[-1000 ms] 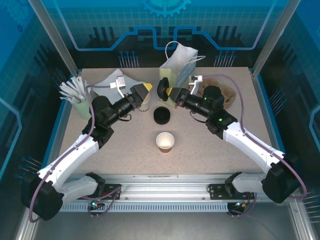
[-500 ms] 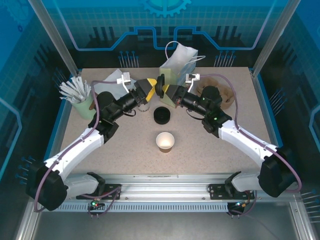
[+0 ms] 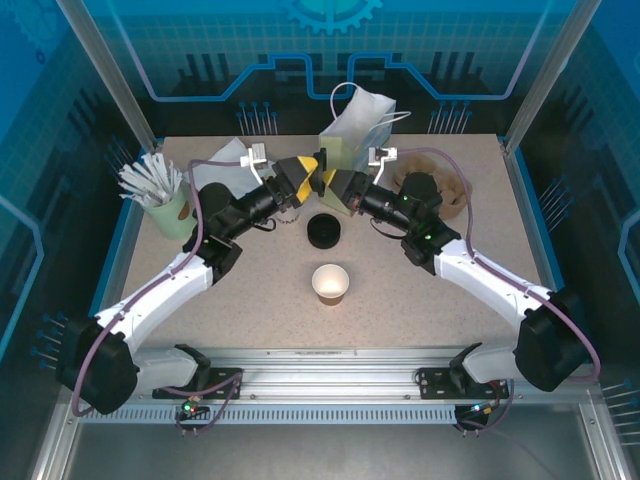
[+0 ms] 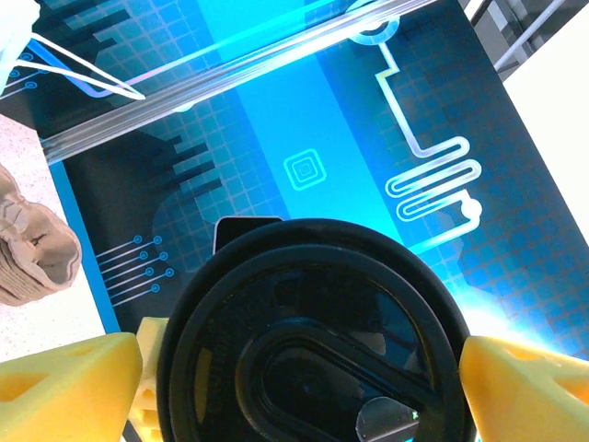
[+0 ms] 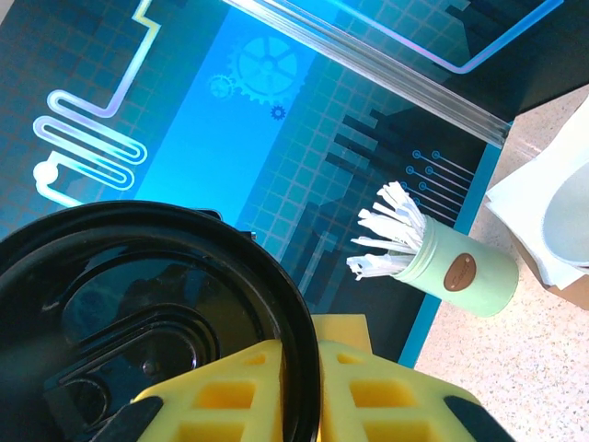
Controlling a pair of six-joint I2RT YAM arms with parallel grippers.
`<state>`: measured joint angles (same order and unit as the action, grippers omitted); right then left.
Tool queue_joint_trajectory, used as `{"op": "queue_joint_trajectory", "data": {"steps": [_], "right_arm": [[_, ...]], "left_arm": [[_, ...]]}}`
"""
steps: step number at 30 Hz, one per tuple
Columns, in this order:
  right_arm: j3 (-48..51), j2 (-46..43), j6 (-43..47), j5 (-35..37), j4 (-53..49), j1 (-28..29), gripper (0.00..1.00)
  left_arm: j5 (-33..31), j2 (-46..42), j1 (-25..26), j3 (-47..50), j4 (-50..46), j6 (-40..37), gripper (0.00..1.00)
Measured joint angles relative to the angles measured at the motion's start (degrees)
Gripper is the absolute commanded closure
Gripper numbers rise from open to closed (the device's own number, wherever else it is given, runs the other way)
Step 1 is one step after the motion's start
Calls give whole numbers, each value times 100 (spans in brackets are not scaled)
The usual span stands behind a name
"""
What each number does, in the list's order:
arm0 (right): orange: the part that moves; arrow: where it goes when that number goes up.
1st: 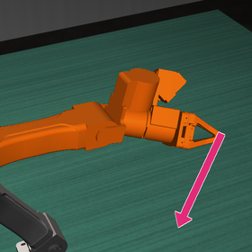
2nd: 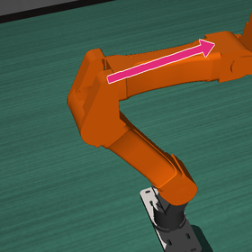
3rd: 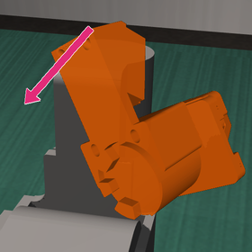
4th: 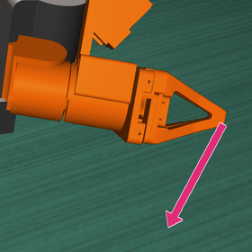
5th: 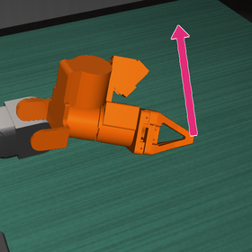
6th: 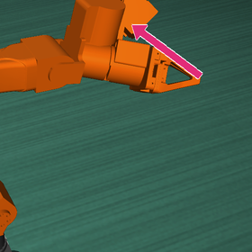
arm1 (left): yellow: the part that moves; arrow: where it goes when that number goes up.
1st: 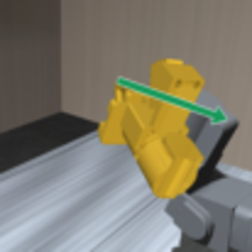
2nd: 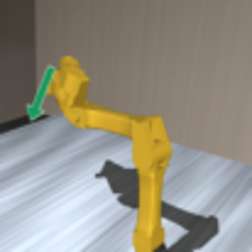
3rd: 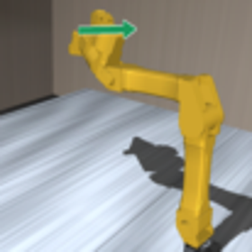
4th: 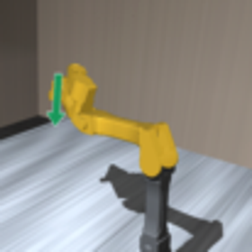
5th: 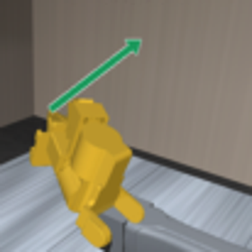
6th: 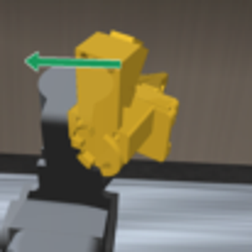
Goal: Pack the takeout coffee
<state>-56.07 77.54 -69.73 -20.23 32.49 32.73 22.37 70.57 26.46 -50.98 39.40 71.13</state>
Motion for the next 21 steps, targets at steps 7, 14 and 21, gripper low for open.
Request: {"op": "queue_joint_trajectory", "data": {"steps": [7,14,21], "right_arm": [[0,103,-66,2,66,2,84],[0,136,-83,20,184,13,84],[0,138,-83,28,229,11,81]], "left_arm": [[-2,26,20,0,63,103,15],[-9,107,28,0,181,208,24],[-46,109,28,2,212,232,31]]}}
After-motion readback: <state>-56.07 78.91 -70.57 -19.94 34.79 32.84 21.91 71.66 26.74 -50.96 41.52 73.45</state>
